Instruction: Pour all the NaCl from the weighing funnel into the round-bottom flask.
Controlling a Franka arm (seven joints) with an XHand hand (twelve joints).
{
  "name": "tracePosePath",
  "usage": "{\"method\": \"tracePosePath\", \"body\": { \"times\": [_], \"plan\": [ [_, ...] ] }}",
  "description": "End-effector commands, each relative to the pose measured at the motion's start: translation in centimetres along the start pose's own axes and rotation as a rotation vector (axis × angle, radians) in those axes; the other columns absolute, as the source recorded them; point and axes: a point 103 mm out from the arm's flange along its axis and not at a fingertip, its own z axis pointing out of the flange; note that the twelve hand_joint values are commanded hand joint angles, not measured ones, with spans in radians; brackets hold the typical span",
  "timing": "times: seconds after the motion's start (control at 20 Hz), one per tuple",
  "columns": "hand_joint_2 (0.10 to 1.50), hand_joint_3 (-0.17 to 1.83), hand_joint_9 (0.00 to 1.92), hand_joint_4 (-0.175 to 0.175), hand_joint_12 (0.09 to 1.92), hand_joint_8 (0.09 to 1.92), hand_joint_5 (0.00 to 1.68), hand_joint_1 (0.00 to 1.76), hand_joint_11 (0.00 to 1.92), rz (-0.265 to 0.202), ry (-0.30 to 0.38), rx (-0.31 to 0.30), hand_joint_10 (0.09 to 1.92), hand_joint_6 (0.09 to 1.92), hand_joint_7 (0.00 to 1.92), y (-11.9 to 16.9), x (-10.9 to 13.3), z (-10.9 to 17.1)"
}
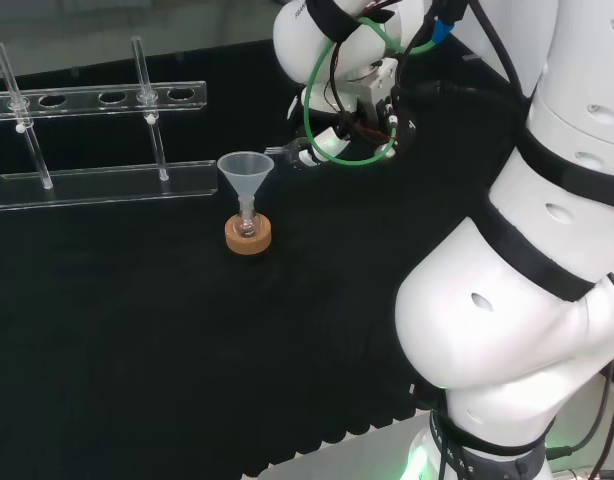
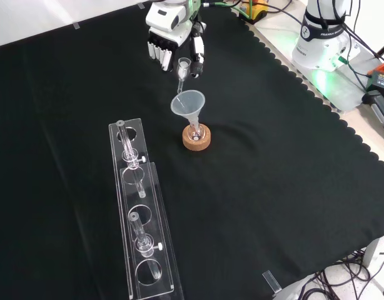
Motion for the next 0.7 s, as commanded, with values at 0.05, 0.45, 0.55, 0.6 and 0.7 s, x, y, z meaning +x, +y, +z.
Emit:
{"method": "tracePosePath", "body": {
  "times": [0.05, 0.45, 0.55, 0.6, 0.7],
  "plan": [
    [1.04, 0.47, 1.59, -0.127, 0.78, 1.49, 1.15, 0.73, 1.51, -0.016, -0.036, 0.077, 0.92, 1.88, 1.43, 0.7, 0.4, 0.2],
    [1.04, 0.47, 1.59, -0.112, 0.79, 1.49, 1.15, 0.73, 1.51, -0.009, -0.100, 0.139, 0.92, 1.88, 1.43, 1.4, 0.5, -0.4],
    [1.04, 0.47, 1.59, -0.108, 0.79, 1.49, 1.15, 0.73, 1.51, 0.000, -0.113, 0.156, 0.92, 1.88, 1.43, 1.5, 0.5, -0.6],
    [1.04, 0.47, 1.59, -0.106, 0.79, 1.49, 1.15, 0.73, 1.51, 0.004, -0.118, 0.163, 0.92, 1.88, 1.43, 1.5, 0.5, -0.7],
    [1.04, 0.48, 1.59, -0.083, 0.79, 1.49, 1.15, 0.73, 1.51, 0.015, -0.138, 0.180, 0.92, 1.88, 1.43, 1.5, 0.5, -1.0]
  ]
}}
